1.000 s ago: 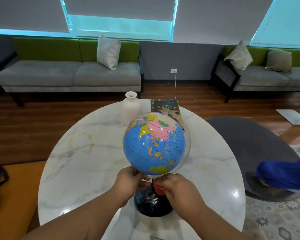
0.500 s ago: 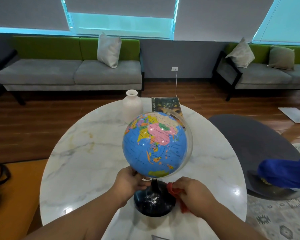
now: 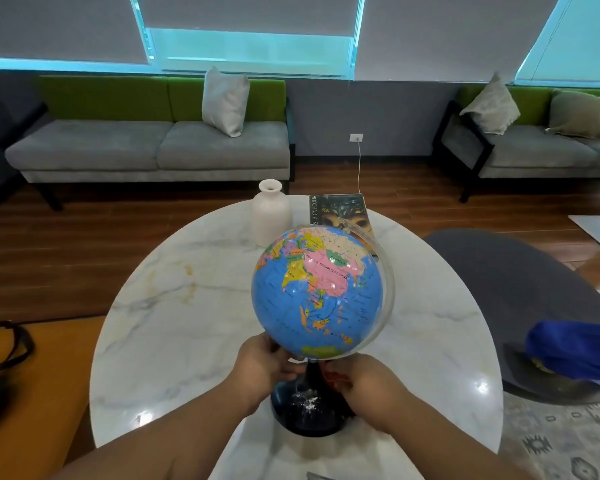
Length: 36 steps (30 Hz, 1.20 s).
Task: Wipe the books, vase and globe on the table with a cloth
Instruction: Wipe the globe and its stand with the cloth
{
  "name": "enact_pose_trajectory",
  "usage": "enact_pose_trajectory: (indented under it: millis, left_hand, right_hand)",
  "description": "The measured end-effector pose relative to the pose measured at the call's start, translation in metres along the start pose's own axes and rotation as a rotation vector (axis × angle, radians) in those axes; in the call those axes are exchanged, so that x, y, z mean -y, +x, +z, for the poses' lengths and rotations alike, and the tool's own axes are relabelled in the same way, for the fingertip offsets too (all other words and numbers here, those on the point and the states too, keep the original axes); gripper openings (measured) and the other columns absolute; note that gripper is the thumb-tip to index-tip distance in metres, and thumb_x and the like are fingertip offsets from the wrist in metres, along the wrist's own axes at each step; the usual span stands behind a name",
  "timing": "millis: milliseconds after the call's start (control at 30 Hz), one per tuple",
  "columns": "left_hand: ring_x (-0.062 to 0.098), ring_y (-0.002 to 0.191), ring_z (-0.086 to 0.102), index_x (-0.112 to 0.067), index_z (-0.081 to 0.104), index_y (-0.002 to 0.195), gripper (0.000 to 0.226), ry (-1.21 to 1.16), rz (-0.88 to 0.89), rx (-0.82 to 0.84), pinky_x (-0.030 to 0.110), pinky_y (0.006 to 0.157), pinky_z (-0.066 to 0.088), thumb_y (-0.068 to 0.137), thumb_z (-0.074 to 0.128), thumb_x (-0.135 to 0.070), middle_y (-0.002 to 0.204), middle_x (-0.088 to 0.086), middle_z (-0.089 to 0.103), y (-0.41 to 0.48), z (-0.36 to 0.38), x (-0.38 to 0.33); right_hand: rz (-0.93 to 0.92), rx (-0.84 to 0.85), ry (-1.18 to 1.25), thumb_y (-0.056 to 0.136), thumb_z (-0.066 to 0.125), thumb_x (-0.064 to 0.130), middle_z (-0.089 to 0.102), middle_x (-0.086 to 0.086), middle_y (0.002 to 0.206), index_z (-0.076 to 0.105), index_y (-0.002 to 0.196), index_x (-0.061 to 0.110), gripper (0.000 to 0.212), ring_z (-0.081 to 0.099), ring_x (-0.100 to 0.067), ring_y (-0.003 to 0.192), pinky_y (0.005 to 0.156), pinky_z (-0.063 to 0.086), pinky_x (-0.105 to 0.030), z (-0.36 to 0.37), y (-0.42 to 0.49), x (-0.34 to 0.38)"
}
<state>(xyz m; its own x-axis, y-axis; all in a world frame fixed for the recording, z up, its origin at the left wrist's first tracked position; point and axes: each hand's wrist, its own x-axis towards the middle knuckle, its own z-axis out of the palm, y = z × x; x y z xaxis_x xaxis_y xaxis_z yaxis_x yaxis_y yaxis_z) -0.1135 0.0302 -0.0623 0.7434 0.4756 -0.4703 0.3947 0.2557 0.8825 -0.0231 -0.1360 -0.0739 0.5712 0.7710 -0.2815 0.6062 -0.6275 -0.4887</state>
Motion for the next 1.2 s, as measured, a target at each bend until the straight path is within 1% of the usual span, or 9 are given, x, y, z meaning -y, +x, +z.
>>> enact_pose_trajectory:
  millis: [100, 233, 433, 533, 667, 800, 967, 1067, 1200]
  left_hand:
    - [0.019, 0.059, 0.070, -0.002, 0.058, 0.101, 0.009, -0.023, -0.001, -0.010, 0.023, 0.053, 0.055, 0.095, 0.056, -0.009, 0.082, 0.014, 0.068, 0.001, -0.001, 0.000]
    - [0.022, 0.064, 0.071, 0.003, 0.058, 0.105, 0.014, -0.010, 0.001, -0.024, 0.028, 0.060, 0.059, 0.095, 0.055, -0.007, 0.086, 0.016, 0.069, 0.002, 0.002, 0.003]
    - [0.022, 0.061, 0.068, 0.001, 0.057, 0.101, 0.009, -0.006, 0.012, -0.062, 0.025, 0.056, 0.057, 0.095, 0.054, -0.005, 0.085, 0.018, 0.067, -0.001, 0.013, -0.001]
    - [0.032, 0.073, 0.067, 0.003, 0.056, 0.104, 0.011, -0.009, 0.018, -0.068, 0.028, 0.058, 0.057, 0.094, 0.053, -0.001, 0.090, 0.023, 0.068, -0.004, 0.019, -0.001]
    - [0.031, 0.070, 0.064, 0.000, 0.056, 0.099, 0.006, -0.013, 0.003, -0.076, 0.028, 0.057, 0.055, 0.094, 0.052, -0.001, 0.082, 0.021, 0.067, -0.003, 0.019, -0.001]
    - [0.030, 0.069, 0.066, -0.001, 0.057, 0.097, 0.009, 0.000, -0.012, -0.077, 0.027, 0.056, 0.056, 0.094, 0.049, 0.002, 0.078, 0.016, 0.068, -0.002, 0.021, -0.001]
    - [0.026, 0.066, 0.065, -0.002, 0.056, 0.091, 0.010, 0.006, 0.013, -0.085, 0.023, 0.052, 0.055, 0.097, 0.048, -0.003, 0.079, 0.017, 0.067, -0.001, 0.021, -0.004]
    - [0.026, 0.065, 0.065, -0.003, 0.056, 0.088, 0.011, 0.006, 0.005, -0.089, 0.024, 0.053, 0.056, 0.096, 0.049, -0.002, 0.077, 0.016, 0.066, 0.000, 0.023, -0.003]
    - [0.033, 0.072, 0.067, -0.002, 0.058, 0.085, 0.012, 0.026, 0.029, -0.123, 0.033, 0.065, 0.059, 0.095, 0.050, -0.003, 0.081, 0.022, 0.067, 0.002, 0.021, -0.002]
  right_hand:
    - [0.017, 0.031, 0.097, 0.079, 0.054, 0.016, 0.058, 0.011, 0.099, 0.066, 0.090, 0.045, 0.034, 0.065, -0.014, 0.078, 0.071, 0.055, -0.031, -0.005, -0.017, -0.004]
    - [0.091, -0.070, 0.110, 0.083, 0.056, 0.016, 0.056, 0.016, 0.093, 0.056, 0.070, 0.059, 0.044, 0.065, -0.010, 0.076, 0.069, 0.052, -0.021, -0.005, -0.029, -0.019]
    - [0.028, -0.059, 0.117, 0.077, 0.056, 0.011, 0.054, 0.019, 0.090, 0.063, 0.096, 0.040, 0.036, 0.060, -0.001, 0.077, 0.063, 0.047, -0.013, 0.006, -0.042, -0.011]
    - [0.102, -0.105, 0.052, 0.077, 0.054, 0.015, 0.050, 0.019, 0.093, 0.067, 0.102, 0.032, 0.033, 0.059, -0.008, 0.087, 0.073, 0.049, -0.022, 0.003, -0.042, -0.016]
    - [0.012, -0.013, 0.069, 0.077, 0.057, 0.015, 0.051, 0.018, 0.095, 0.067, 0.100, 0.032, 0.030, 0.055, -0.002, 0.082, 0.074, 0.044, -0.014, 0.008, -0.044, -0.004]
    - [0.148, -0.128, 0.022, 0.079, 0.050, 0.012, 0.052, 0.014, 0.094, 0.065, 0.103, 0.036, 0.037, 0.056, -0.004, 0.074, 0.065, 0.046, -0.014, 0.004, -0.039, -0.015]
    - [0.021, -0.093, 0.038, 0.079, 0.052, 0.019, 0.056, 0.013, 0.105, 0.066, 0.108, 0.033, 0.035, 0.055, -0.008, 0.089, 0.078, 0.046, -0.021, 0.013, -0.033, -0.008]
    - [0.101, -0.170, -0.054, 0.085, 0.049, 0.019, 0.058, 0.009, 0.105, 0.066, 0.108, 0.035, 0.033, 0.059, -0.014, 0.094, 0.077, 0.048, -0.025, 0.005, -0.026, -0.016]
    - [-0.025, -0.216, -0.044, 0.082, 0.045, 0.033, 0.059, 0.012, 0.108, 0.065, 0.112, 0.038, 0.037, 0.054, -0.013, 0.102, 0.081, 0.042, -0.021, 0.008, -0.025, -0.008]
